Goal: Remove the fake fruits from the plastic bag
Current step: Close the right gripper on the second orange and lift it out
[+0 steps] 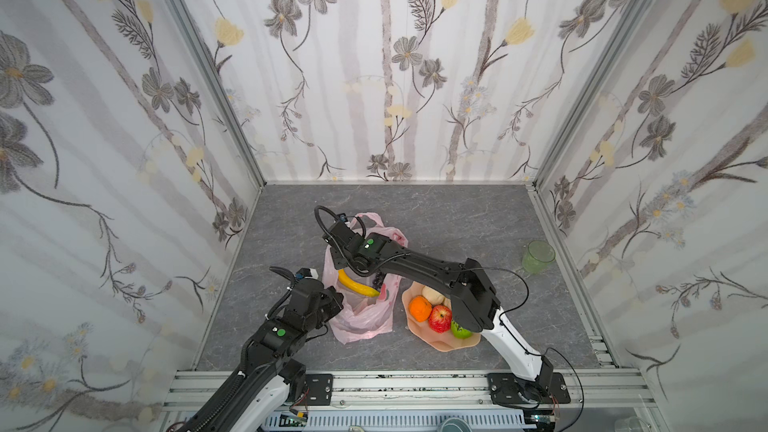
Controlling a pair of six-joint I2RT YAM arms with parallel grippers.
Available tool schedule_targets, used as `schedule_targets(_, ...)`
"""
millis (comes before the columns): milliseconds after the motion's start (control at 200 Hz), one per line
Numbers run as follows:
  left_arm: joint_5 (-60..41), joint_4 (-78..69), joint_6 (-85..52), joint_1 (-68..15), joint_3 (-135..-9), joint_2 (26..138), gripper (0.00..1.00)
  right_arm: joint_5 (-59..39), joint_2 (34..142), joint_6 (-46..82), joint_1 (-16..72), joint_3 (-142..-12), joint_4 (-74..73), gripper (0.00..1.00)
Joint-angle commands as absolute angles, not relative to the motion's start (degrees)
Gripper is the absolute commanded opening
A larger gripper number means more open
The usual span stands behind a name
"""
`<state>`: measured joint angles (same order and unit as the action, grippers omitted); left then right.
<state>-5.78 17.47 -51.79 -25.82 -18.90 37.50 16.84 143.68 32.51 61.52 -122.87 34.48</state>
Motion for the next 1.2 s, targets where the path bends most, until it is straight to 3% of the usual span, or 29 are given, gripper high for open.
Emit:
schedule_targets(0,-3.3,13.7,-50.2,-25.8,-18.6,39.7,0.00,16.6,139.4,32.5,62.1,-118.6,33.9,0.37)
schedule_targets(545,-0.4,-1.1,-46.7,-25.8,-21.1,55.9,0.00,17.6,111.7,35.5,63.2,-85.7,28.2,0.39)
schedule_targets(899,-0.4,-2.6,-45.3,-25.6,-21.4,59.2,0.00,24.0,95.8,38.4,63.5,-72.1,37.0,0.38)
schedule_targets(1199,-0.4,-2.9,-45.4,-25.4,-19.9,58.4,0.00,29.9,91.8,42.3,64.4,-68.0,49.8,0.36)
